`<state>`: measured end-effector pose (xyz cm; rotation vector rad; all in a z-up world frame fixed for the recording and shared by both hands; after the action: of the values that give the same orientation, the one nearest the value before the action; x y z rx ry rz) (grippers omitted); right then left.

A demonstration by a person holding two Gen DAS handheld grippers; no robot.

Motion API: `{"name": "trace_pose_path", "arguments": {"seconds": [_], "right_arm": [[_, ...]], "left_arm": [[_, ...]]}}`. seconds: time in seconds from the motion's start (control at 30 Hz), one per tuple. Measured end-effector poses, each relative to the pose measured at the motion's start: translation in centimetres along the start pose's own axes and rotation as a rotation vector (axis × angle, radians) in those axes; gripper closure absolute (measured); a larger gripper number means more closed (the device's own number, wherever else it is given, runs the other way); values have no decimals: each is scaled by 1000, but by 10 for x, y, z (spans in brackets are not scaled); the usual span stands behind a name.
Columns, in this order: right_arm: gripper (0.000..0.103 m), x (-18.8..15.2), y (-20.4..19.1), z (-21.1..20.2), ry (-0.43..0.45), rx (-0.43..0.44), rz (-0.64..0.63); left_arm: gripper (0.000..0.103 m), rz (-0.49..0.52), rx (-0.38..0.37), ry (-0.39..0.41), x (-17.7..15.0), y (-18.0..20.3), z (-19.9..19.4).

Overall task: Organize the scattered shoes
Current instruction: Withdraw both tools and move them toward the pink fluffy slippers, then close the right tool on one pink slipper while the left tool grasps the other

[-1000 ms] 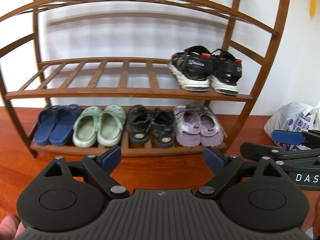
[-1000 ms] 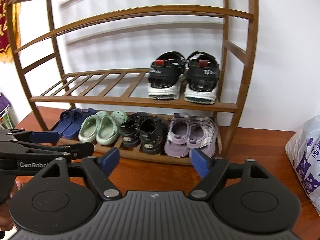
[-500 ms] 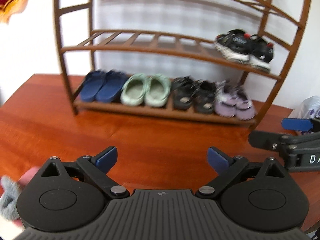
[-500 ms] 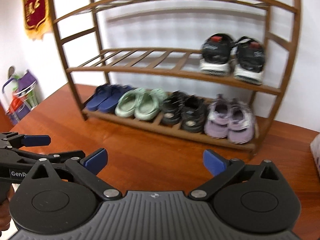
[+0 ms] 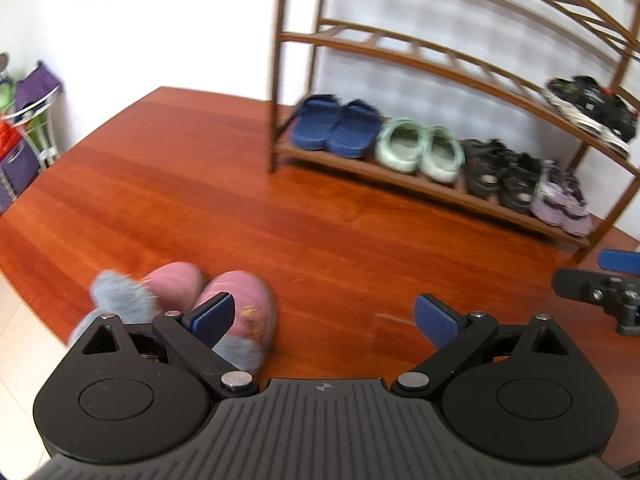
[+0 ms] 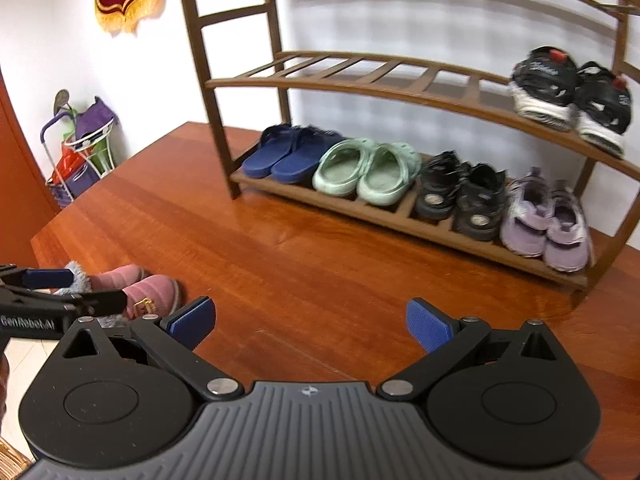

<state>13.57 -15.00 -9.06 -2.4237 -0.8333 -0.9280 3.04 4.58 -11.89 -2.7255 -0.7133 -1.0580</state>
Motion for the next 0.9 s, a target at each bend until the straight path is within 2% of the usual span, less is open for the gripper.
{"name": "trace_pose_path", "arguments": {"seconds": [0.63,0.9], "right_arm": [[1,-24,-114,75,-116,50,8],[1,-36,-154,106,-146,59,8]], "left_arm": [[6,-20,78,-83,1,-155,34],[6,45,68,-155,-8,-197,70]]}}
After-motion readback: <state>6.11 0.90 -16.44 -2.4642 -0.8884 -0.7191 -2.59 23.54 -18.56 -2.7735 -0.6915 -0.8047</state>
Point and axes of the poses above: each gripper's, at about its wrist camera, not at the fingertips, and z roughly the way its jaws point, y to its right, x to its top, the point moved 10 cm from there along z, roughly the way its jaws point, and after that the axes turned 7 degrees about x, right-handed, at the moved point
